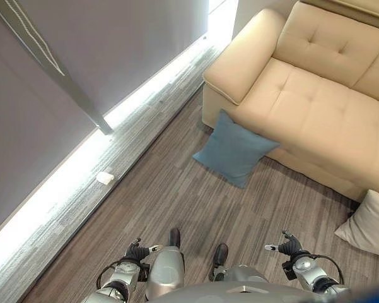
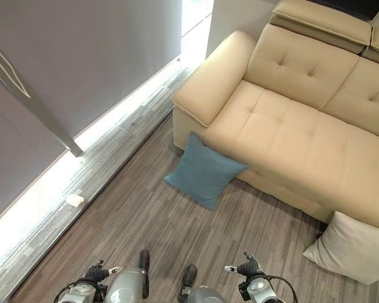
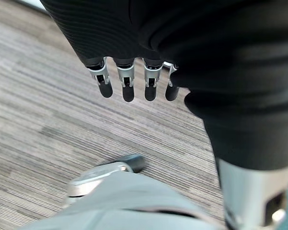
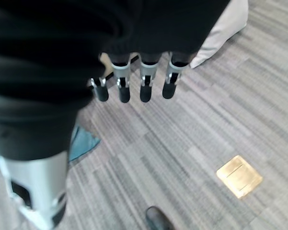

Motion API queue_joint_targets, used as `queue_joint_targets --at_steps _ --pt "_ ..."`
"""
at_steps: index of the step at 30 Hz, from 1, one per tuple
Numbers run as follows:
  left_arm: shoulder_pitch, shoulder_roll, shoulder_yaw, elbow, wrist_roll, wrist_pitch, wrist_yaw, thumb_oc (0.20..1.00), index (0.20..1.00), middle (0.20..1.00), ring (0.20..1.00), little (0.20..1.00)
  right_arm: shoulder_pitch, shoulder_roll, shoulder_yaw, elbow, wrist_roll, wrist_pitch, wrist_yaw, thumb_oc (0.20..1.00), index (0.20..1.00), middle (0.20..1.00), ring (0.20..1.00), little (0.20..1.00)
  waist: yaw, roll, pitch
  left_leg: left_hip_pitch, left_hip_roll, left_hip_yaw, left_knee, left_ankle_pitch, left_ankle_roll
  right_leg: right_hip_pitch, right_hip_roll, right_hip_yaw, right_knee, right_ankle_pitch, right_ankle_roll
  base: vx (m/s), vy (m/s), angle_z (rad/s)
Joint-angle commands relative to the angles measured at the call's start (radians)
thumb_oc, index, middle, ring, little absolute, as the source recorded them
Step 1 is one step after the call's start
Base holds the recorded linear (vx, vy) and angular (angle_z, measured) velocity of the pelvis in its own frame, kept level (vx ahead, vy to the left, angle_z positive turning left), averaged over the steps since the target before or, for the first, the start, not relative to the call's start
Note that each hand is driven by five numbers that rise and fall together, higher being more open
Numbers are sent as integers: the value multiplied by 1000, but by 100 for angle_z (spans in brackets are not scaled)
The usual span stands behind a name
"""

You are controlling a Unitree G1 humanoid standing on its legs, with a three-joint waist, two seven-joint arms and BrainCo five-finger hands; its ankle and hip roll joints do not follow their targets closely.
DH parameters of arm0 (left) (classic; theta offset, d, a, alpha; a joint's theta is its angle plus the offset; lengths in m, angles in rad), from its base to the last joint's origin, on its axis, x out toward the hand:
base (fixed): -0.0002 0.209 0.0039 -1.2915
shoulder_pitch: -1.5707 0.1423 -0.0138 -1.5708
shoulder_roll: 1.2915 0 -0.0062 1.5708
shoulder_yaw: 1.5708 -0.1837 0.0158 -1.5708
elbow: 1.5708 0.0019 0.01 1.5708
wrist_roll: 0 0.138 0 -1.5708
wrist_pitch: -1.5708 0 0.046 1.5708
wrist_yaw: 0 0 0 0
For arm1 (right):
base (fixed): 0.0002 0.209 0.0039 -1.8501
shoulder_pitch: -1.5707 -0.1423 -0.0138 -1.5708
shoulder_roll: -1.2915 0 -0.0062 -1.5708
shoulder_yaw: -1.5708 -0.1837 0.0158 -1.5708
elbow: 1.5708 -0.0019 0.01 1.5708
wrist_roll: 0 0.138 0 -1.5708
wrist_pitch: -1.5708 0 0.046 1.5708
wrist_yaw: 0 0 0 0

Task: Pick up all the scattered cushions and arrange them neatly on the sofa.

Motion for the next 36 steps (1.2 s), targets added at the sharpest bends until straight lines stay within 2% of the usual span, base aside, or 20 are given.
queue_joint_targets --at_steps 1,4,8,11,13,14,16,18,19,20,23,24,25,27,29,31,33,36 --pt "19 9 -20 -30 -5 -7 -4 1000 1000 1000 1000 1000 25 -41 12 -25 13 -6 -11 1000 1000 1000 1000 1000 28 6 -16 -34 -14 1 114 -13 44 7 -4 47 97 -90 108 193 112 -24" --pt "28 13 -10 -24 0 -1 -5 1000 1000 1000 1000 1000 30 -30 9 -23 9 -5 -11 1000 1000 1000 1000 1000 28 0 -37 -10 -21 7 86 -15 54 12 -6 50 114 -94 114 204 123 -25" --pt "43 21 -1 -16 13 -1 -6 1000 1000 1000 1000 1000 28 -14 14 -33 -8 -5 -5 1000 1000 1000 1000 1000 39 -5 -68 60 -57 23 64 -61 90 6 -45 71 201 -93 163 223 220 -19" --pt "45 28 -2 -22 18 2 -9 1000 1000 1000 1000 1000 17 -15 15 -50 -20 0 1 1000 1000 1000 1000 1000 29 11 -60 112 -77 33 46 -87 125 -80 -92 86 385 -17 222 134 225 -49" --pt "43 34 -1 -22 21 2 -5 1000 1000 1000 1000 1000 11 -17 14 -64 -22 2 0 1000 1000 1000 1000 1000 14 34 -48 132 -76 29 39 -95 143 -151 -103 107 507 27 238 125 213 -9" --pt "46 34 -3 -20 23 0 -4 1000 1000 1000 1000 1000 10 -21 19 -74 -31 2 2 1000 1000 1000 1000 1000 -3 47 -39 165 -85 15 25 -107 152 -194 -102 112 528 32 223 266 186 9" --pt "44 31 -7 -16 37 -1 -8 1000 1000 1000 1000 1000 11 -35 17 -81 -33 4 2 1000 1000 1000 1000 1000 -34 56 -32 210 -105 -12 1 -128 155 -231 -83 118 378 3 190 327 85 -19" --pt "43 29 -9 -15 38 -1 -6 1000 1000 1000 1000 1000 12 -37 16 -83 -32 5 0 1000 1000 1000 1000 1000 -42 56 -28 220 -111 -21 2 -134 154 -237 -76 132 331 12 187 181 -10 -1" --pt "36 26 -10 -11 39 -3 -5 1000 1000 1000 1000 1000 13 -42 15 -84 -32 6 1 1000 1000 1000 1000 1000 -58 53 -20 235 -122 -41 5 -150 152 -273 -72 157 262 47 190 189 -40 32" --pt "33 26 -13 -10 42 -3 -5 1000 1000 1000 1000 1000 15 -44 14 -83 -32 8 3 1000 1000 1000 1000 1000 -62 50 -18 240 -128 -51 12 -158 150 -266 -71 160 236 51 189 239 -54 30" --pt "25 22 -18 -4 49 -4 -3 1000 1000 1000 1000 1000 22 -44 10 -72 -29 6 2 1000 1000 1000 1000 1000 -70 47 -20 251 -132 -59 28 -181 143 -250 -72 158 218 55 186 167 -64 31" --pt "23 16 -24 -6 46 -6 -7 1000 1000 1000 1000 1000 30 -45 0 -67 -21 2 2 1000 1000 1000 1000 1000 -77 45 -31 260 -127 -68 51 -197 124 -231 -67 152 211 48 173 239 -182 57" --pt "14 12 -38 -14 51 -6 -10 1000 1000 1000 1000 1000 38 -46 -13 -62 -3 -8 3 1000 1000 1000 1000 1000 -86 34 -35 229 -106 -39 147 -180 79 -184 -66 126 179 34 151 252 -225 73" --pt "6 8 -52 -25 51 -5 -12 1000 1000 1000 1000 1000 32 -54 -12 -58 5 -9 1 1000 1000 1000 1000 1000 -84 25 -21 152 -75 -19 308 -154 58 -155 -65 117 167 25 131 64 -143 71" --pt "-3 6 -57 -30 41 -5 -12 1000 1000 1000 1000 1000 26 -58 -9 -56 19 -11 -1 1000 1000 1000 1000 1000 -77 20 -12 103 -52 -7 370 -140 56 -135 -55 116 157 9 112 39 -48 2" --pt "0 4 -58 -34 26 -4 -11 1000 1000 1000 1000 1000 22 -58 -6 -49 25 -12 -5 1000 1000 1000 1000 1000 -64 14 -20 72 -50 -31 289 -162 68 -114 -51 129 143 -7 114 145 41 -39" --pt "4 6 -62 -25 28 -1 -8 1000 1000 1000 1000 1000 22 -59 3 -47 12 -13 -8 1000 1000 1000 1000 1000 -49 26 -24 61 -60 -92 168 -110 63 -90 -31 151 138 -26 119 155 111 -9" --pt "9 5 -54 -17 25 -1 -14 1000 1000 1000 1000 1000 29 -54 -1 -47 10 -12 -5 1000 1000 1000 1000 1000 -54 36 -40 105 -64 -118 88 -93 65 -84 -25 167 147 -30 121 91 125 -49"
